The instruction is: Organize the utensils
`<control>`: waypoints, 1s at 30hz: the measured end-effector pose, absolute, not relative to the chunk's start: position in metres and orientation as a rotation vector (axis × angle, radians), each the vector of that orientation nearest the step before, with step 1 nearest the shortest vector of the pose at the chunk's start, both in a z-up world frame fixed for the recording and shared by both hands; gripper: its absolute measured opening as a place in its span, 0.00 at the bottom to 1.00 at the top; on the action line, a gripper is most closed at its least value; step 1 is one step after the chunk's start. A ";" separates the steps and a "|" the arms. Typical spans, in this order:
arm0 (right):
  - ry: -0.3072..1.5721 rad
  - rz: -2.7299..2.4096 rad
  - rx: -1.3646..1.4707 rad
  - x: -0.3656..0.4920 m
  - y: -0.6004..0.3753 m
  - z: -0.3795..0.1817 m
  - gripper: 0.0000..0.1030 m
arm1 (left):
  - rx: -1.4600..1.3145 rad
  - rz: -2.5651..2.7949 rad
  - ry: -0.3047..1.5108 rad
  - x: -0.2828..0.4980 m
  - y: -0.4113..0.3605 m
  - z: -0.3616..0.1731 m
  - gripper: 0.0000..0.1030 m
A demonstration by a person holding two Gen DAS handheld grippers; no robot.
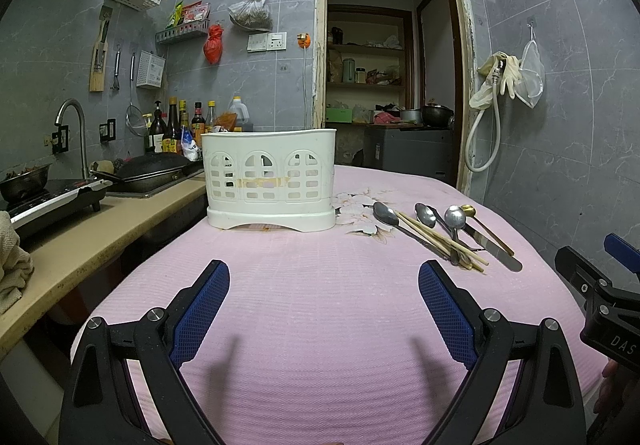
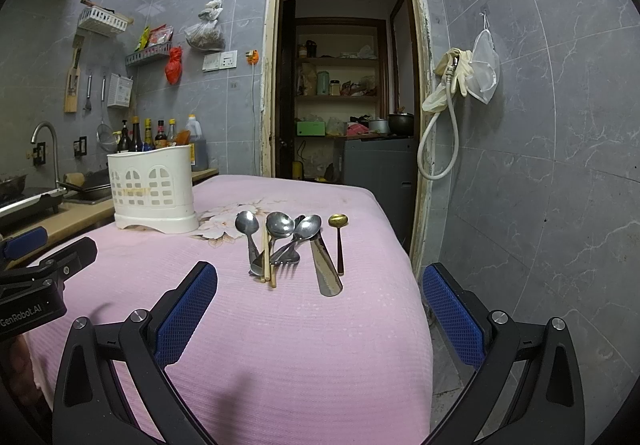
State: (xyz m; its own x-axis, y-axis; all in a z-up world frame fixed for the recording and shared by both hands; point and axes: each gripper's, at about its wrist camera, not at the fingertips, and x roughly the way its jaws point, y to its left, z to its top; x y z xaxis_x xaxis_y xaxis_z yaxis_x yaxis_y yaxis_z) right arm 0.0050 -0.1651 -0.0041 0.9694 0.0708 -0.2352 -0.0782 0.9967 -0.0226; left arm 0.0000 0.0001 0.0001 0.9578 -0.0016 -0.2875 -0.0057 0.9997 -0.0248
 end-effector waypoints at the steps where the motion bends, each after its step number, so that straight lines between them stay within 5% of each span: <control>1: 0.236 0.075 -0.032 0.005 -0.165 -0.004 1.00 | -0.025 0.003 0.291 0.000 0.000 0.000 0.90; 30: 0.222 0.029 -0.110 0.032 -0.172 0.018 1.00 | 0.019 -0.017 0.284 0.035 -0.009 0.022 0.90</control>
